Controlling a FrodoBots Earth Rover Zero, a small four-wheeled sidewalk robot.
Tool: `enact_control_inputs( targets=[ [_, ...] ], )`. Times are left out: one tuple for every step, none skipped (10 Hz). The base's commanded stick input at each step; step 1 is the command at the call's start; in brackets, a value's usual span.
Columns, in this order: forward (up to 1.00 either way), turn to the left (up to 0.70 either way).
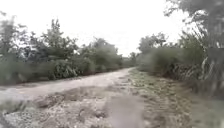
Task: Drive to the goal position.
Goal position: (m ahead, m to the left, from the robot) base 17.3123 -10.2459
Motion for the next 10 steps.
enact_control_inputs(
  targets=[
    [0.70,0.00],
    [0.70,0.00],
    [0.70,0.00],
    [0.70,0.00],
    [0.70,0.00],
    [0.70,0.00],
    [0.70,0.00],
    [0.70,0.00],
    [0.70,0.00],
    [0.70,0.00]
  ],
)
